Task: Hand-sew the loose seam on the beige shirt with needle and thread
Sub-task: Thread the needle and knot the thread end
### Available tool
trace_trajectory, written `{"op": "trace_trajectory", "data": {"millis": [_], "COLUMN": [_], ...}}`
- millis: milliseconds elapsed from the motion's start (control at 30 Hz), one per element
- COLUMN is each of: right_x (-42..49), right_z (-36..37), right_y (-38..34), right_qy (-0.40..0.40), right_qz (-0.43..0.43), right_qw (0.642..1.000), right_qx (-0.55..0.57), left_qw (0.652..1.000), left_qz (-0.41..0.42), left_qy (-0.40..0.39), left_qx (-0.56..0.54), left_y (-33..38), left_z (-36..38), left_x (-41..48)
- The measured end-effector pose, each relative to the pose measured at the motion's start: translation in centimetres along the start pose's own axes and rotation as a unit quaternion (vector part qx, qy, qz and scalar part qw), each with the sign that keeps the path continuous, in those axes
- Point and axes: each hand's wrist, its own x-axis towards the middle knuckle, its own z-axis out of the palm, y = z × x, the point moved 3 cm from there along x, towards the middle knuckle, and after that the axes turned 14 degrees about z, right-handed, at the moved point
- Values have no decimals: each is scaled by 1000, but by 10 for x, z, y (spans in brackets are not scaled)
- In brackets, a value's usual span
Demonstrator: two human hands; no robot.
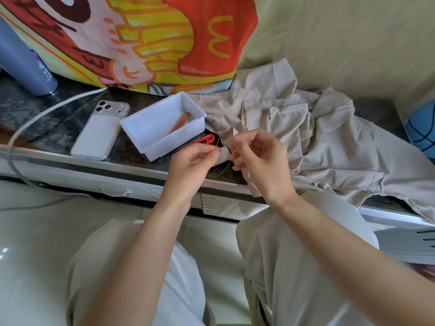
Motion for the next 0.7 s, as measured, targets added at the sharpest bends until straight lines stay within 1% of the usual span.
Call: {"op": "trace_trajectory", "data": {"millis": [133,267,400,533,700], "right_x": [0,4,8,12,15], "right_z": [-2,-1,0,0,2], "right_y": [2,5,8,8,9], "right_qy": [-2,-4,5,15,26], "right_qz": [16,42,56,69,65], "right_qw": [999,996,992,987,985], "right_qx": [39,78,110,145,157], "left_qw": [1000,999,998,998,998], "left_qz": [5,4,-15,-11,-13], "left_qy": [1,-37,-39,-36,-35], "left_qx": [-13,-32,-37,-45,-50], "left_y": [1,1,-4,-5,-6], "left_z": [6,15,21,24,26], "left_x": [3,5,9,12,15]}}
